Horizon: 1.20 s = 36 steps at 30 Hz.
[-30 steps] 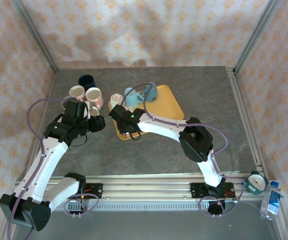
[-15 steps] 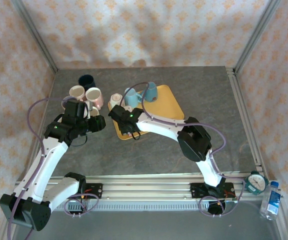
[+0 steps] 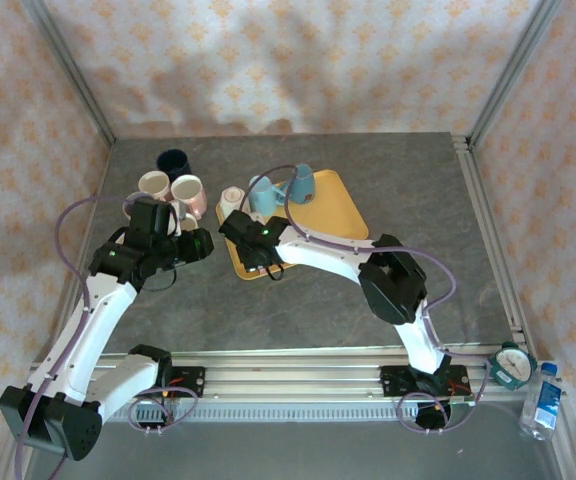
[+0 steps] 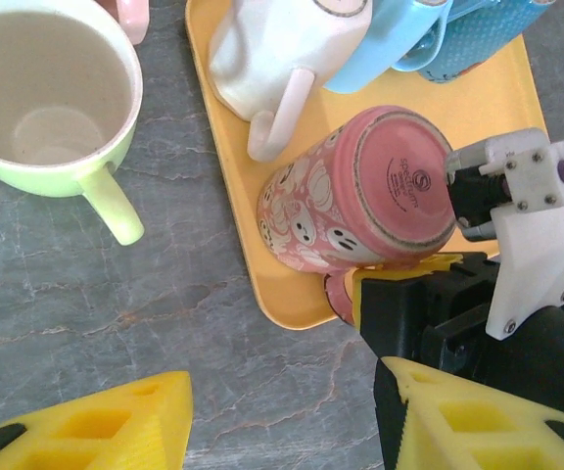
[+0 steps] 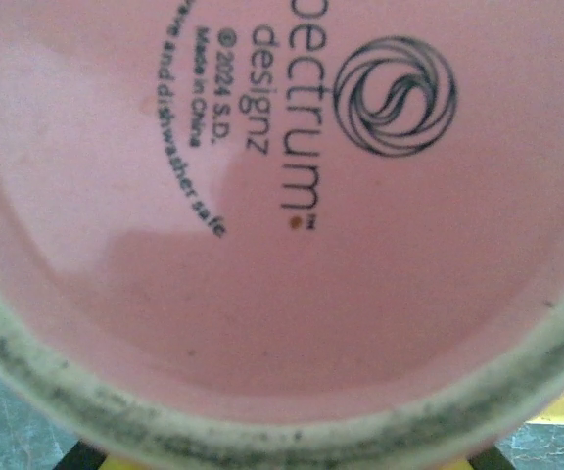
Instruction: Turn the mug right side up
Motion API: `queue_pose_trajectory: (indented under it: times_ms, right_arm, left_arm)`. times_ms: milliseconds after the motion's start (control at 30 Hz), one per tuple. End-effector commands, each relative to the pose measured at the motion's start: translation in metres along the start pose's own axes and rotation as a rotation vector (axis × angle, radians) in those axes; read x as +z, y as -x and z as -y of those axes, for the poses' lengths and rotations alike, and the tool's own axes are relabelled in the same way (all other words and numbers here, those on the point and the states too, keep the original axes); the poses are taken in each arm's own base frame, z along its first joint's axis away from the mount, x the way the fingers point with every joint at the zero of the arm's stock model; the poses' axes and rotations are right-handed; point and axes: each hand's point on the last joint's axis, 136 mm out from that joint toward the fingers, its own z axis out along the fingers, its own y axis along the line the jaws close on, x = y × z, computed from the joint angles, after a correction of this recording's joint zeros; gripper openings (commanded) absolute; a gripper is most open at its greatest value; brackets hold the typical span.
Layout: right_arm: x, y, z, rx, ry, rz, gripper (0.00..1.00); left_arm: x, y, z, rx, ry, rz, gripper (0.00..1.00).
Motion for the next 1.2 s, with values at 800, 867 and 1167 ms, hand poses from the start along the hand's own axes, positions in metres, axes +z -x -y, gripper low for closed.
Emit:
queue_pose_trajectory:
  times_ms: [800,867,1167]
  right_arm:
    - [-0.136,0.058,0.076,0.319,0.392,0.391,0.00]
    - [-0.147,0.063,0.082,0.364,0.453,0.440,0.00]
    - [-0.217,0.089,0.113,0.540,0.759,0.712,0.00]
  left_arm:
    - [0.002,0.038,0.077,-0.226,-0.491,0.112,0.55]
    - [0.003,0.041,0.082,-0.265,-0.540,0.119,0.55]
    - [-0.001,0.045,0.122,-0.334,-0.773,0.144,0.54]
